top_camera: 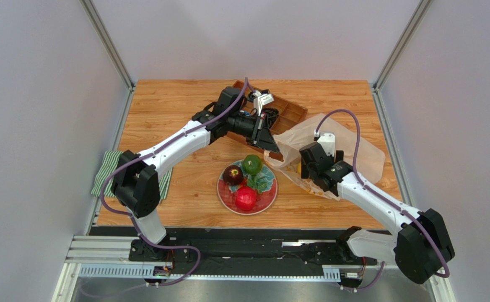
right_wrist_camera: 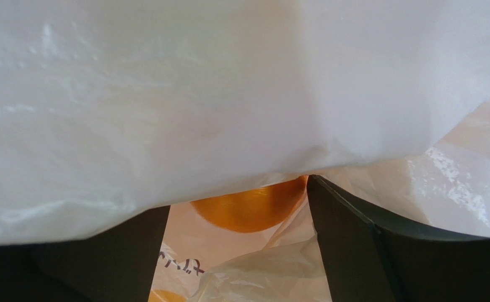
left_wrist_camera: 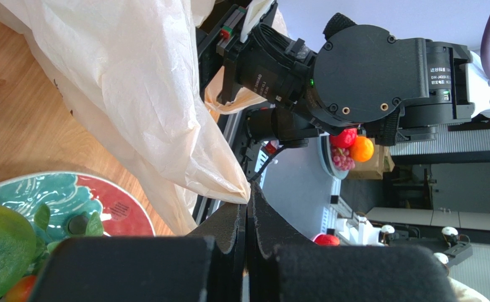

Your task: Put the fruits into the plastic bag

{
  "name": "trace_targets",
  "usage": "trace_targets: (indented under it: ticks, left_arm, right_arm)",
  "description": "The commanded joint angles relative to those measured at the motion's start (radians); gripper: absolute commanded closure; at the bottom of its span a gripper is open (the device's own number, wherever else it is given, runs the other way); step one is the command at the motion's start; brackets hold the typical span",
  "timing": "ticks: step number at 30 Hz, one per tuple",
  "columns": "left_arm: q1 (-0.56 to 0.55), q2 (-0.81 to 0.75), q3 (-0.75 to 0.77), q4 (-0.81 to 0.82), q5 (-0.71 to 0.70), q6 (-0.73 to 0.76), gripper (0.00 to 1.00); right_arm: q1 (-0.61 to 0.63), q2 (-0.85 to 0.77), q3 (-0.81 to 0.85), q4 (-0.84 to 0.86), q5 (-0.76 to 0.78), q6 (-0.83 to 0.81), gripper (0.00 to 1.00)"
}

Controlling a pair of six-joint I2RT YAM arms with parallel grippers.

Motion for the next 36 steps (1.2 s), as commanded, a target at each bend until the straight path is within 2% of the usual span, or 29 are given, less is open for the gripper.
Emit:
trace_targets:
  ticks: [1,7,14,18,22,25,30,34,36]
  left_arm:
    - [0.000,-0.037,0.043,0.017,0.009,0.016,1.00]
    - [0.000,-0.037,0.043,0.015,0.011,0.014,1.00]
    - [0.002,-0.037,0.043,0.017,0.008,0.014,1.00]
    - [0.000,-0.034,0.042,0.017,0.009,0.013,1.00]
    - [0.000,-0.034,0.042,0.017,0.009,0.014,1.00]
    - [0.000,-0.034,0.042,0.017,0.008,0.014,1.00]
    - [0.002,-0.032,0.042,0.017,0.006,0.016,1.00]
    - [0.002,-0.034,0.042,0.015,0.004,0.016,1.00]
    - [0.002,-0.034,0.043,0.014,0.006,0.018,1.00]
  right_arm:
    - [-0.006,0.008,0.018,0.033,-0.007,-0.002,0.12]
    - [-0.006,-0.010,0.021,0.031,-0.011,-0.004,0.11]
    - [-0.005,-0.091,0.011,0.049,-0.071,-0.037,0.15]
    - [0.000,-0.308,-0.041,0.170,-0.271,-0.082,0.21]
    - [0.006,-0.491,-0.092,0.261,-0.397,-0.131,0.21]
    - [0.006,-0.564,-0.124,0.300,-0.520,-0.178,0.21]
    - [0.015,-0.552,-0.126,0.353,-0.862,-0.177,0.24]
    - [0.108,-0.509,-0.117,0.385,-0.884,-0.165,0.25]
    - [0.211,-0.475,-0.111,0.398,-0.831,-0.162,0.25]
